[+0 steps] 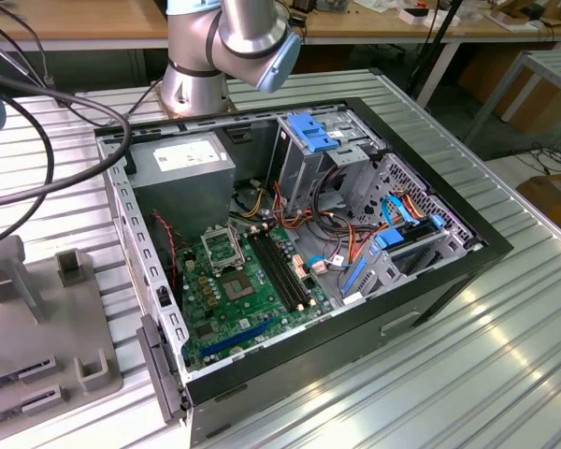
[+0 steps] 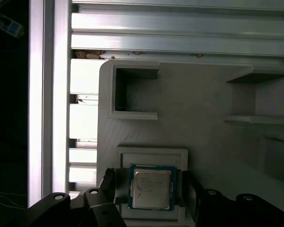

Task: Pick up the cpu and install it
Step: 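Pick up the cpu and move it towards the insertion slot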

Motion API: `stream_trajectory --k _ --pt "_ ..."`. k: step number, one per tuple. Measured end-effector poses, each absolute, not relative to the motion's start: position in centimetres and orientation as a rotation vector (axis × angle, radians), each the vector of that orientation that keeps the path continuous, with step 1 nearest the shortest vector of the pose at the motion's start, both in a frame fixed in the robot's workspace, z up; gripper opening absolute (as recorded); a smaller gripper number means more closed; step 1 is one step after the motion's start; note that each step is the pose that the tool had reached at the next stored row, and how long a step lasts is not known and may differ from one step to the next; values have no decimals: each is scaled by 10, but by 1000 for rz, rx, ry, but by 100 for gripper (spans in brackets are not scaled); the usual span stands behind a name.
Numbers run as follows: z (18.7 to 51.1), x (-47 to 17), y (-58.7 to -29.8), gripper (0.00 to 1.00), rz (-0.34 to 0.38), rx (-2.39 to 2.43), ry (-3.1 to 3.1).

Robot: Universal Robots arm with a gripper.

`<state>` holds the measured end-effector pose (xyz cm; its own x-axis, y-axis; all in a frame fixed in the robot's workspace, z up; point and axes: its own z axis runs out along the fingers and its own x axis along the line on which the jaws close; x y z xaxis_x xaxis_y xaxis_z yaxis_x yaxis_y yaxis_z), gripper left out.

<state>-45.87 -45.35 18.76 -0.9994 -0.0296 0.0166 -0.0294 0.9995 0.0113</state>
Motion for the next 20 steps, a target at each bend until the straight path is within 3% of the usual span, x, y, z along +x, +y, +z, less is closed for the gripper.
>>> stream_trajectory --k 20 --pt "186 -458 -454 67 -17 53 -3124"
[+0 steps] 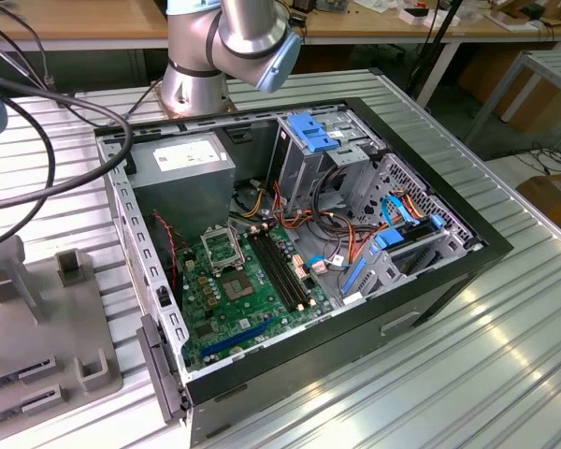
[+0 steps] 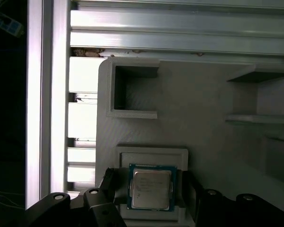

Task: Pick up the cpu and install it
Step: 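Pick up the cpu and move it towards the insertion slot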

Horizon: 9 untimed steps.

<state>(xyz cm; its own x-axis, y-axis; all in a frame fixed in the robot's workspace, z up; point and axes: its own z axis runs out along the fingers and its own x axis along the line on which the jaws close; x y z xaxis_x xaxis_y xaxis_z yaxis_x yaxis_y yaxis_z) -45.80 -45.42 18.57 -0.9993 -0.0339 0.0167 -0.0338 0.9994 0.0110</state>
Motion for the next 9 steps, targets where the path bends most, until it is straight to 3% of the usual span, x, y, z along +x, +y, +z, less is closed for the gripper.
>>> stream_trajectory --k 9 --pt "186 -458 -454 67 -16 53 -3124"
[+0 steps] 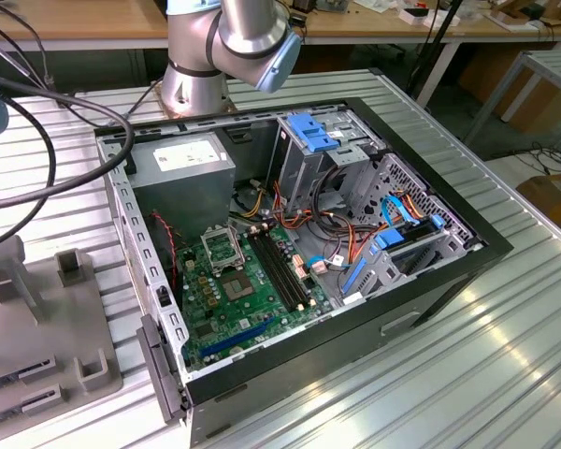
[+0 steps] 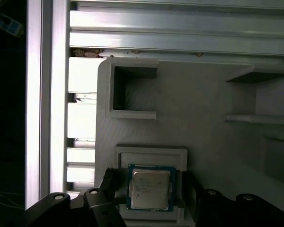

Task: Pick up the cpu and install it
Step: 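Pick up the cpu and move it towards the insertion slot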

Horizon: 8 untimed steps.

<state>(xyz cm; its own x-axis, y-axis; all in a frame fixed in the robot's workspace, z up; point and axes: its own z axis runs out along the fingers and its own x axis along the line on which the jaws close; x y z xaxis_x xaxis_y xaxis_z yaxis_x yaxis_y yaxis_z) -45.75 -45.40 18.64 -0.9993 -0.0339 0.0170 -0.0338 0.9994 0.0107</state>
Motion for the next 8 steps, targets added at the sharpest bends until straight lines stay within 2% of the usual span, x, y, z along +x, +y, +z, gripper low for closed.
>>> stream_trajectory --k 8 --pt "189 -457 -454 67 -15 53 -3124"
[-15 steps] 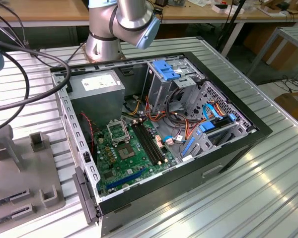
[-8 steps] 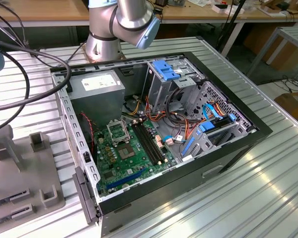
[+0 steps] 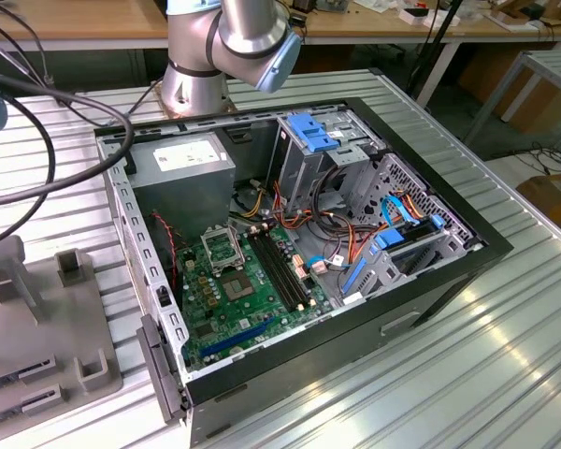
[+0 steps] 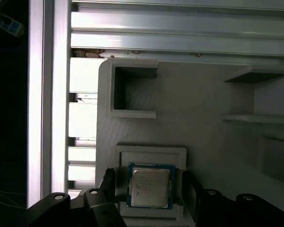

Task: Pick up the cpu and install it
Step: 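Pick up the cpu and move it towards the insertion slot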

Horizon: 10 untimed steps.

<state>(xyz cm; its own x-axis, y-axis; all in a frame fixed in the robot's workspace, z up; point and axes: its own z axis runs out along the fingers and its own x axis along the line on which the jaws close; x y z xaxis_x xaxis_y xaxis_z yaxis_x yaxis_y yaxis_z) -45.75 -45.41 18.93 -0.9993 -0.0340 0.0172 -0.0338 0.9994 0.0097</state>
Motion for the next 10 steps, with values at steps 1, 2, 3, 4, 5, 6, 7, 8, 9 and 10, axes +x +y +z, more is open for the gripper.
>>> stream_trajectory --k 1,2,3,4,5,6,7,8,9,10 --pt "189 -457 -454 67 -15 53 -3124" --pt "189 -458 -454 67 -15 53 -3124" --pt "189 -458 -454 67 -15 53 -3124" --pt "189 -458 -454 67 -15 53 -3124" --pt "189 -458 -454 67 -14 53 -3124" --pt "189 -458 -454 67 -14 53 -3124" --pt "189 -458 -454 67 -14 53 -3124" --pt "190 -458 -454 67 -11 53 -3124" --pt "190 -457 -454 67 3 52 -3124" --pt "190 -457 -454 67 12 52 -3124"
